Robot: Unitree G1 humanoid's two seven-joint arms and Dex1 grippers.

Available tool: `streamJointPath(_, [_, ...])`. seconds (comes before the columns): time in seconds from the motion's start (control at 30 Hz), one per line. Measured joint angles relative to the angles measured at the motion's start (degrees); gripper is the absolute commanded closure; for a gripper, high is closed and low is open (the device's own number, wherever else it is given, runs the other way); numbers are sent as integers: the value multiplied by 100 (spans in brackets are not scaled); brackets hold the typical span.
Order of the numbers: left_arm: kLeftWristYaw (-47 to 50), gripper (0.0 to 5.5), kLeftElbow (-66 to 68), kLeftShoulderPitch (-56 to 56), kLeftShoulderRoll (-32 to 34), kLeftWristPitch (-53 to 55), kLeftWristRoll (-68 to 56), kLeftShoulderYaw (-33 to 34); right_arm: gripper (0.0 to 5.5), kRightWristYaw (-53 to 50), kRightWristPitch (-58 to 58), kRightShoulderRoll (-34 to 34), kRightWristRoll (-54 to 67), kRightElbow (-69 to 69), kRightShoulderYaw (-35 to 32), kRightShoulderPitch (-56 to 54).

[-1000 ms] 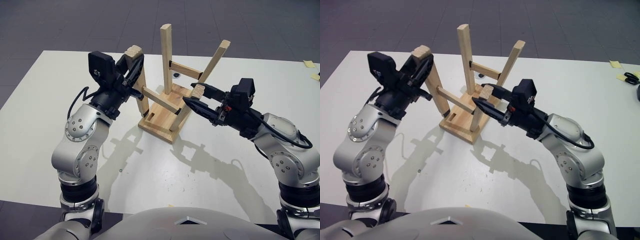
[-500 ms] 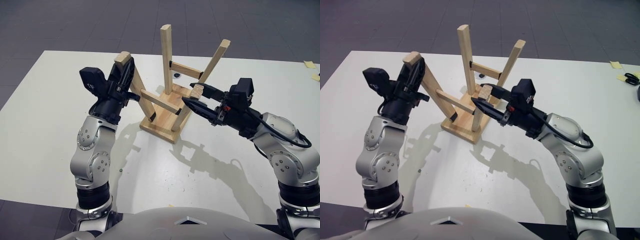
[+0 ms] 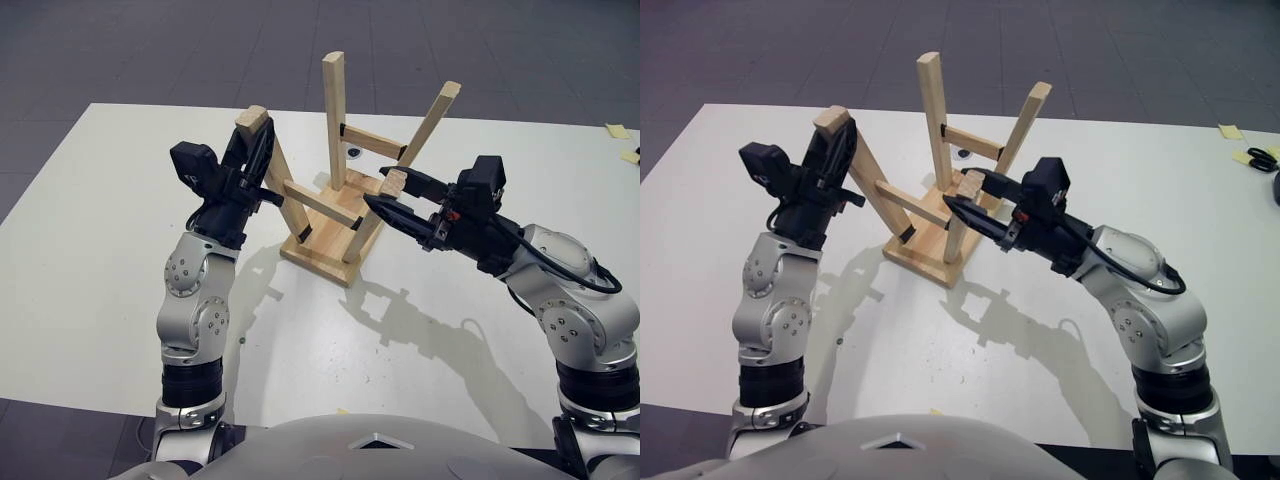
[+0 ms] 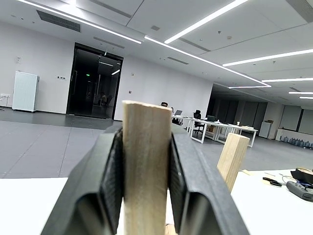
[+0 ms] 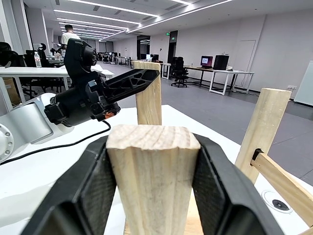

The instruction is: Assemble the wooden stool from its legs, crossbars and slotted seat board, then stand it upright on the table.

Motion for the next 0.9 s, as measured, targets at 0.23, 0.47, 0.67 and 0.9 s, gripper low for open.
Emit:
streamJointPath(0.23, [-34, 447, 114, 221, 124, -391, 27, -133, 341, 134, 35, -80, 38, 64, -27, -44])
streamJointPath(0.47, [-39, 447, 125, 229, 552, -443, 29, -240, 341, 182, 37, -122, 34, 59, -33, -36])
streamJointPath(0.67, [93, 446, -228, 484, 1034, -351, 18, -352, 341, 187, 129, -252, 28, -126, -25, 44])
streamJointPath(0.9, [496, 446, -411, 518, 1303, -182, 37, -529, 341, 63, 334, -327, -23, -322, -7, 15])
